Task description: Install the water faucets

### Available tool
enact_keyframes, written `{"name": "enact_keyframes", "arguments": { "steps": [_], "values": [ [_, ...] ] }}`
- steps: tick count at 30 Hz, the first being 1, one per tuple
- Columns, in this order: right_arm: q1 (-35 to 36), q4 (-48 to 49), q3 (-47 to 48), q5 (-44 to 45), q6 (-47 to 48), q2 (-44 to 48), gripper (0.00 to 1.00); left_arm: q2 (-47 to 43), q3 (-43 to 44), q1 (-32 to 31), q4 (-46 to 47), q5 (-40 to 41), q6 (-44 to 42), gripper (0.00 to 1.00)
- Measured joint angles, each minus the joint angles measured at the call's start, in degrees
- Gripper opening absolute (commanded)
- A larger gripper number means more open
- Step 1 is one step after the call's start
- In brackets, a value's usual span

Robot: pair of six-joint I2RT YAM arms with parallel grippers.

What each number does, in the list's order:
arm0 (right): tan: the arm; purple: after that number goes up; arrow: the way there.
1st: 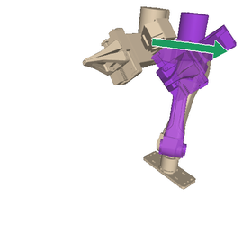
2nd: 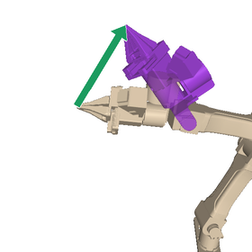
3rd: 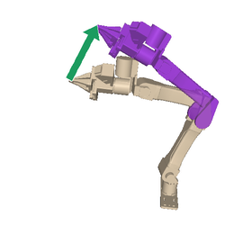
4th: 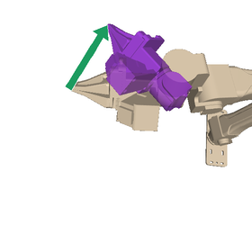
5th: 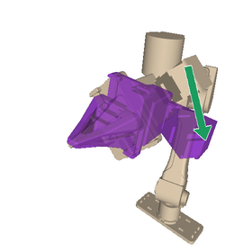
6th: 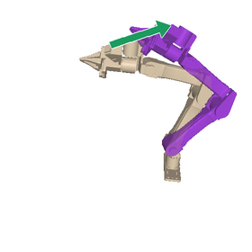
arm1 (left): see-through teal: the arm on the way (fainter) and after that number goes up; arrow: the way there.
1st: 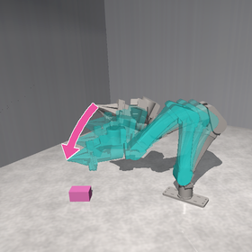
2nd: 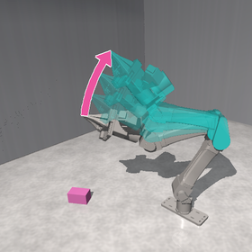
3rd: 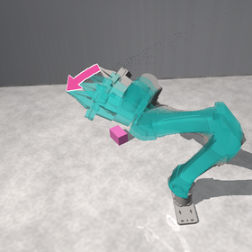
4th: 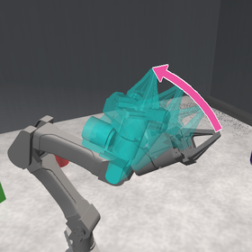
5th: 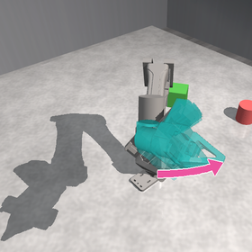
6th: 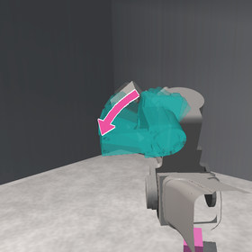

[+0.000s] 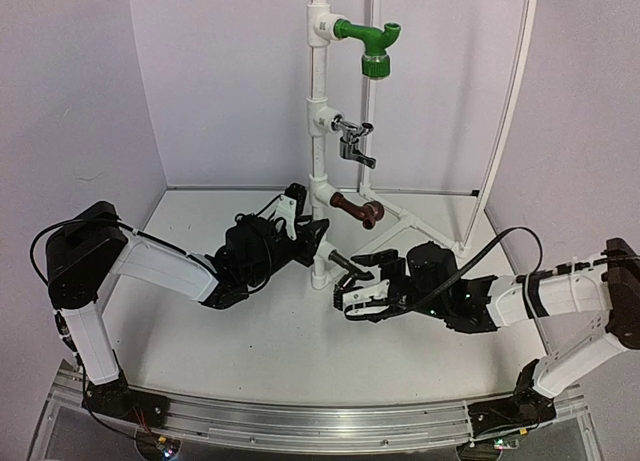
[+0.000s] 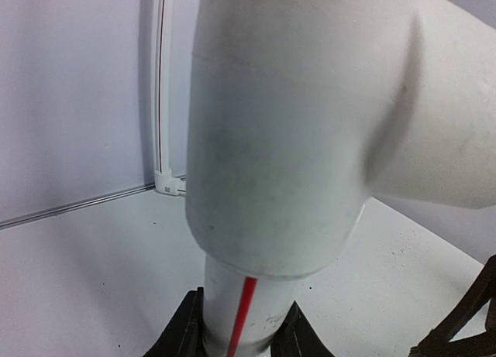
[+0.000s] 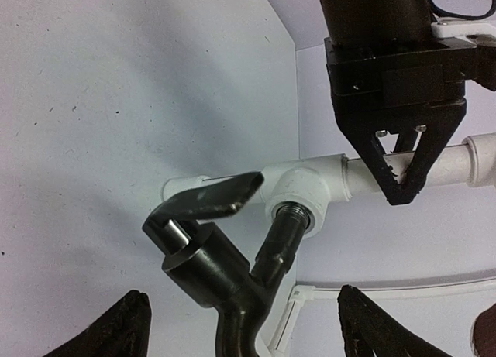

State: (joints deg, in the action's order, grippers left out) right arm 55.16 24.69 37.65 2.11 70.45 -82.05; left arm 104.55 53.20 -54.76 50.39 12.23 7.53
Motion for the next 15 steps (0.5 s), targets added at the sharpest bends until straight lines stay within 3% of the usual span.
{"name": "enact_keyframes", "arguments": {
  "steps": [7,15],
  "values": [
    [0.00,9.00,-0.22,2.23,-4.45,-5.93,0.63,0.00,0.01,0.02,0.00,0.02,0.00,0.00],
    [0.64,18.26,-2.72,3.16,-19.76,-8.16,0.31,0.00,0.05,0.07,-0.05,-0.02,0.00,0.00]
  ]
}}
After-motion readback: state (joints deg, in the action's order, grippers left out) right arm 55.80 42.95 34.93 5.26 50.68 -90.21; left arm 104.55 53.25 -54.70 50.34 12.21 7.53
